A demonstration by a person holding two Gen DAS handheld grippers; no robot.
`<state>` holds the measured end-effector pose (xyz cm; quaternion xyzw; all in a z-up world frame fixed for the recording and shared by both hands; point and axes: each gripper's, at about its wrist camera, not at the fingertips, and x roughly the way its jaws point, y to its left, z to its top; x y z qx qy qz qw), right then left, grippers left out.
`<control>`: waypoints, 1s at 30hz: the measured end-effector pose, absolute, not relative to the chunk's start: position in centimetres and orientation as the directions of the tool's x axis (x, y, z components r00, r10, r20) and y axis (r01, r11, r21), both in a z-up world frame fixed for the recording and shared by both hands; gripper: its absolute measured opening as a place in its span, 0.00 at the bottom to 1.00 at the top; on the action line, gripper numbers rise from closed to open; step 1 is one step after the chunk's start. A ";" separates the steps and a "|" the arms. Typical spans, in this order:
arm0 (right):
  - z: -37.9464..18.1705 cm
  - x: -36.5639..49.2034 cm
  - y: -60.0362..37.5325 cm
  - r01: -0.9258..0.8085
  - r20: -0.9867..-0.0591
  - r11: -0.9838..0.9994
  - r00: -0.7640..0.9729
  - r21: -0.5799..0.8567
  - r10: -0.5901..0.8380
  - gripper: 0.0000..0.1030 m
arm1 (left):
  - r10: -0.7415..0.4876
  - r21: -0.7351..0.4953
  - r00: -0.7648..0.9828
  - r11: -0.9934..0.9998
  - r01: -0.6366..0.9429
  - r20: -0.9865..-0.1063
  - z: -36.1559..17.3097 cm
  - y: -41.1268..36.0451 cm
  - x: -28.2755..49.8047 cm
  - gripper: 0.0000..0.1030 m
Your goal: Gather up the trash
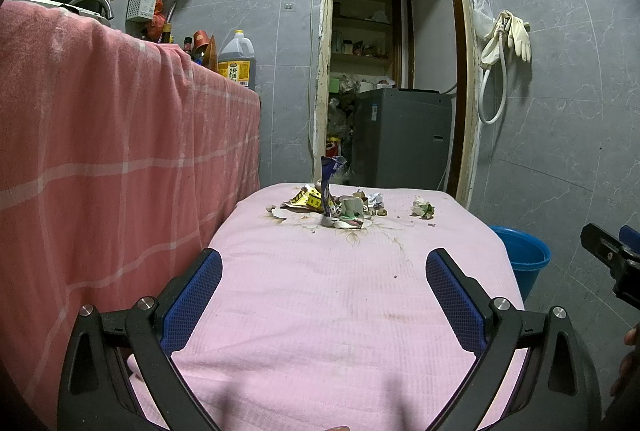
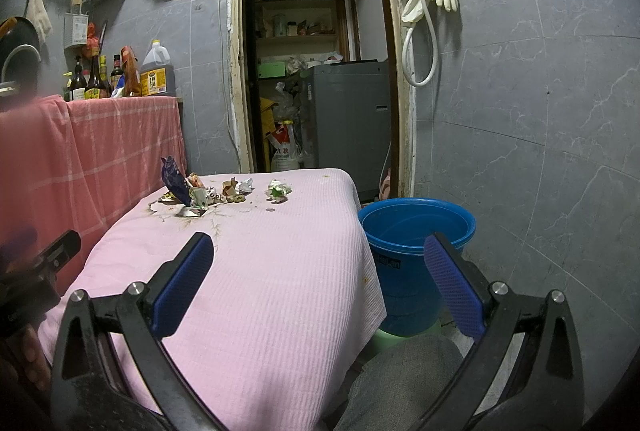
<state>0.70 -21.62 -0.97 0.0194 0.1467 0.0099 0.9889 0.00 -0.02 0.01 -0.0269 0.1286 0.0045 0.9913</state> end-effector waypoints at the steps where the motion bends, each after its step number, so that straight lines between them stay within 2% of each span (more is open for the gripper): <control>1: -1.0 0.7 -21.6 -0.014 -0.290 0.999 0.957 0.041 0.025 1.00 | 0.002 -0.052 0.967 0.999 -0.016 -0.255 0.0 0.0 0.0 0.97; 19: -1.2 1.2 -21.5 -0.030 -0.287 0.999 0.957 0.036 0.040 1.00 | 0.018 -0.053 0.967 0.998 -0.033 -0.253 0.3 0.3 0.7 0.97; 30: 2.1 4.5 -20.8 -0.083 -0.197 0.996 0.977 0.023 0.086 1.00 | 0.045 -0.043 0.980 0.998 -0.054 -0.192 2.4 1.0 3.1 0.97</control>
